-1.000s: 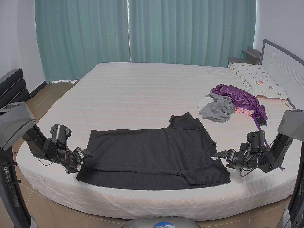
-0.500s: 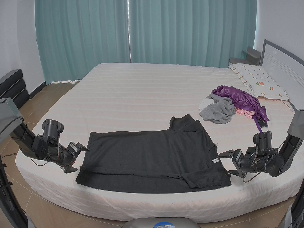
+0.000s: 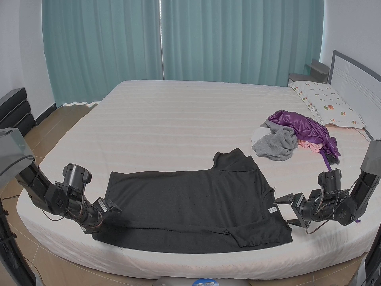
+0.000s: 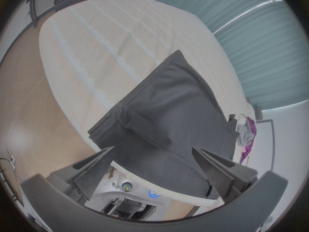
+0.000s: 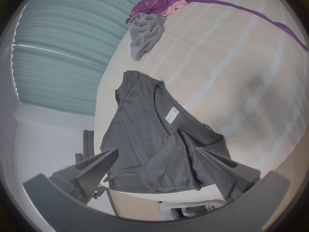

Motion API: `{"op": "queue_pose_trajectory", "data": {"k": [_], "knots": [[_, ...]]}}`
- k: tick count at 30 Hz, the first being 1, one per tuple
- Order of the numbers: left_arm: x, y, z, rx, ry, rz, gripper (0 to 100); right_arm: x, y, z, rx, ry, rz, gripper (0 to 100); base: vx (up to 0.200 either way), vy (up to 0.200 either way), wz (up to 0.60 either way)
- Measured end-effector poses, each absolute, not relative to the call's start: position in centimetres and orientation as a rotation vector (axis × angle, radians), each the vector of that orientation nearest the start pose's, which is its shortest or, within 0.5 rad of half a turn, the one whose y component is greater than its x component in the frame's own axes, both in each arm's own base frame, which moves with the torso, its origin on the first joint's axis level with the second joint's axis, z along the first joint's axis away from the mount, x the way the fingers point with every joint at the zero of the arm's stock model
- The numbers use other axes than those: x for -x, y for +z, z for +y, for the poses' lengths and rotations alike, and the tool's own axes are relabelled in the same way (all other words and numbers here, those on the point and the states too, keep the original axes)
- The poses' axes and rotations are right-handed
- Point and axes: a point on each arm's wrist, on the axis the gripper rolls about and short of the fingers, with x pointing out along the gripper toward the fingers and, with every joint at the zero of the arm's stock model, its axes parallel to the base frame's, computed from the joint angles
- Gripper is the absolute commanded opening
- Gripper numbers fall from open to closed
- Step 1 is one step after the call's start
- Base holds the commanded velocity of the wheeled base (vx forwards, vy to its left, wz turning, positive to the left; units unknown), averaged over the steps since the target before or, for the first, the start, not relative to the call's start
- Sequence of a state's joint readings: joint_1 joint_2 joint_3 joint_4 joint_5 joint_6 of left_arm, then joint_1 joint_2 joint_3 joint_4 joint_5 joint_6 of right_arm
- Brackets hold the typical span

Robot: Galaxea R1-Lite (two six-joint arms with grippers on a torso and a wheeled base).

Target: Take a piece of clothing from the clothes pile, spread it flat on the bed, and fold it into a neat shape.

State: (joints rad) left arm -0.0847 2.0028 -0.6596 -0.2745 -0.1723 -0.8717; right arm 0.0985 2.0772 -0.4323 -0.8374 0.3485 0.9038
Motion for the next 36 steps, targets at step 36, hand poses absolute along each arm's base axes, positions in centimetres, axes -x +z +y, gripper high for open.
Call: {"op": "queue_pose_trajectory", "data": {"k": [36], "knots": [[-36.2,1.5,-1.1,0.942,0.377,0.954,100,-27.7,-0.2,3.9,-0.926,0.05,0.935,100,0.0,0.0,0.0]]}}
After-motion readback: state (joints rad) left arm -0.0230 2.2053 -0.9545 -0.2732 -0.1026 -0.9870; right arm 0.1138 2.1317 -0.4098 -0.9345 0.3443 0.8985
